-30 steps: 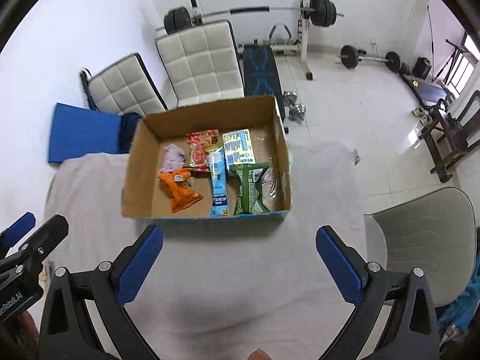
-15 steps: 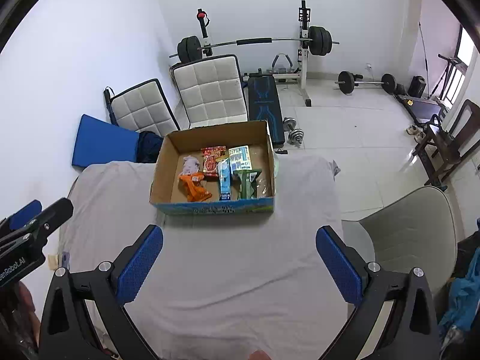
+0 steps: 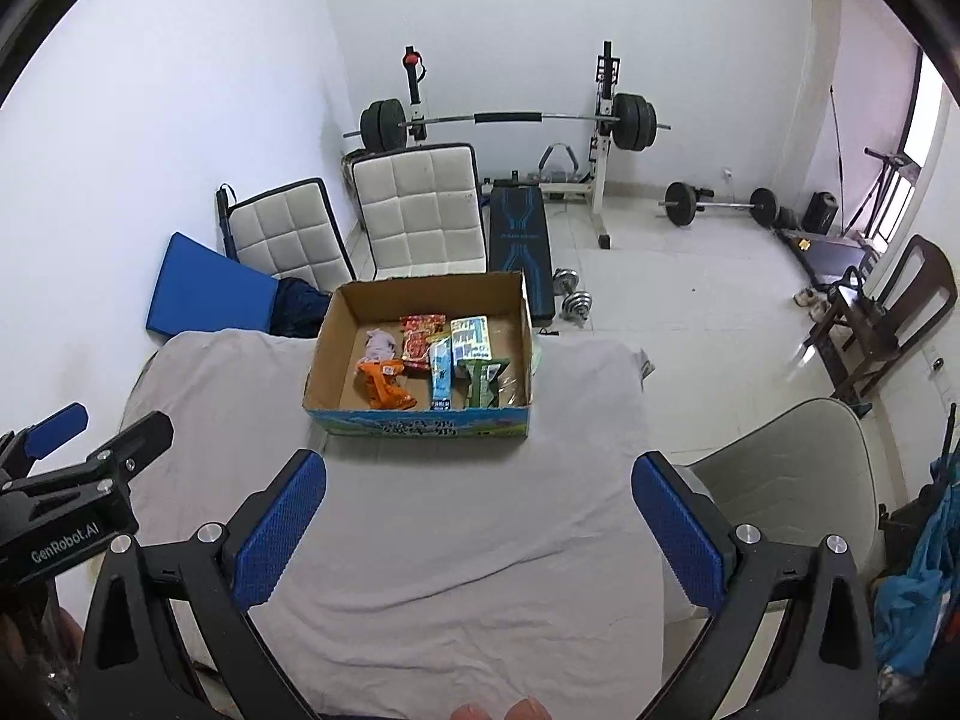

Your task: Organize soft objects

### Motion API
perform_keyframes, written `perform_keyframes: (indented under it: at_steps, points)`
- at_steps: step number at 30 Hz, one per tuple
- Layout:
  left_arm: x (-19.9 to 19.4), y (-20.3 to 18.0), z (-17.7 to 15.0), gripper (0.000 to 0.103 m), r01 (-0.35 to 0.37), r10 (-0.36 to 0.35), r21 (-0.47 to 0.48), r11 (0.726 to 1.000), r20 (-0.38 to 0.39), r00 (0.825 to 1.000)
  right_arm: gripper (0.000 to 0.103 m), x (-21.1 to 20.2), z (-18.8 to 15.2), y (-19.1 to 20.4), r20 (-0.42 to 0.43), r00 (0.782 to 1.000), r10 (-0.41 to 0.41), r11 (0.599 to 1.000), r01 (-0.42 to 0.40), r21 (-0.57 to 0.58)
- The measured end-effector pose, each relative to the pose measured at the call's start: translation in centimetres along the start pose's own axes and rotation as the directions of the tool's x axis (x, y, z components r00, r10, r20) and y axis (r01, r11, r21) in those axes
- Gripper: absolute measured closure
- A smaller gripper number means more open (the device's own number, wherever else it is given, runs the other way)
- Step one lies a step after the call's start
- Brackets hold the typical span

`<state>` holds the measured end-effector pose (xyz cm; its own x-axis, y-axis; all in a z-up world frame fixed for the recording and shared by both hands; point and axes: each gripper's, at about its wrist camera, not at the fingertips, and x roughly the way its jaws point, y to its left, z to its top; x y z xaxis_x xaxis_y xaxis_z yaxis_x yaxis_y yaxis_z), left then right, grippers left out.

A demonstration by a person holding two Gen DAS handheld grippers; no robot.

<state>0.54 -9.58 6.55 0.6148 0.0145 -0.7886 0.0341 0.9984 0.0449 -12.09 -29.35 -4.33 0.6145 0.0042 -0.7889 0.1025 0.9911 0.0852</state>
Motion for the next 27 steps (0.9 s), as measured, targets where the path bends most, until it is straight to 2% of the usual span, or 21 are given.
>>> perform_keyframes:
  at_steps: [12,27]
  points:
    - [0.2,0.6,1.4,0.000,-0.022,0.023,-0.020,1.000,0.054,0.998,0.000,1.2,2.5,-0.3,0.045,0.999,-0.029,1.000,0.029,0.004]
    - [0.3,0.9,1.9,0.000,-0.017,0.018,-0.018,1.000,0.062,0.998,0.000,1.7,3.2,-0.2,0.054,0.998,-0.032,0.999,0.032,-0.001]
